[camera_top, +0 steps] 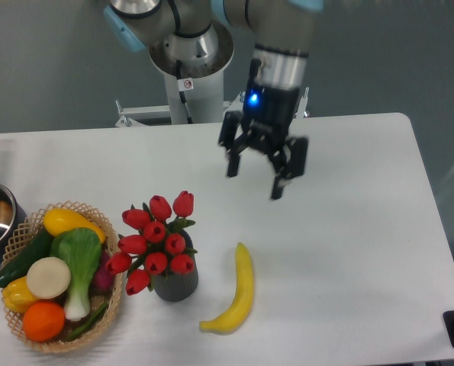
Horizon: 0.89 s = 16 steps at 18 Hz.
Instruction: Insert the flowers into the vase
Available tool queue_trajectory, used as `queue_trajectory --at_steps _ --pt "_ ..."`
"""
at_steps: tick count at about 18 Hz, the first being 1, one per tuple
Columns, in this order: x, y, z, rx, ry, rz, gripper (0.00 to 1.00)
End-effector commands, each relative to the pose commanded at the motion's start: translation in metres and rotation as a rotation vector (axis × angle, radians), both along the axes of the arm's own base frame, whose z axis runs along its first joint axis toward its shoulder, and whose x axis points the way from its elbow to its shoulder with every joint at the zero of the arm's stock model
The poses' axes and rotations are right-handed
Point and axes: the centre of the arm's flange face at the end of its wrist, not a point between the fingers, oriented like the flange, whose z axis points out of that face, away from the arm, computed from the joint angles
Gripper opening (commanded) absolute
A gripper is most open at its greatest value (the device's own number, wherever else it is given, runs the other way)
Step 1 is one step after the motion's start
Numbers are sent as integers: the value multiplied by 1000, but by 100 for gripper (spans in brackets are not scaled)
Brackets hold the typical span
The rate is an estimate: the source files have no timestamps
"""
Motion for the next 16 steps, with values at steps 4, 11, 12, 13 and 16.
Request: queue_trajectory --at_steps 4,11,12,13,16 --pt "-10 -18 18 -131 -63 -75 100" --pt "-17 -49 11 -61 -287 -96 100" --pt "-16 -50 9 -76 -287 -132 100" --pt "-15 -53 7 -96 -280 -170 100" --pt "-12 -60 4 -160 -263 -213 100"
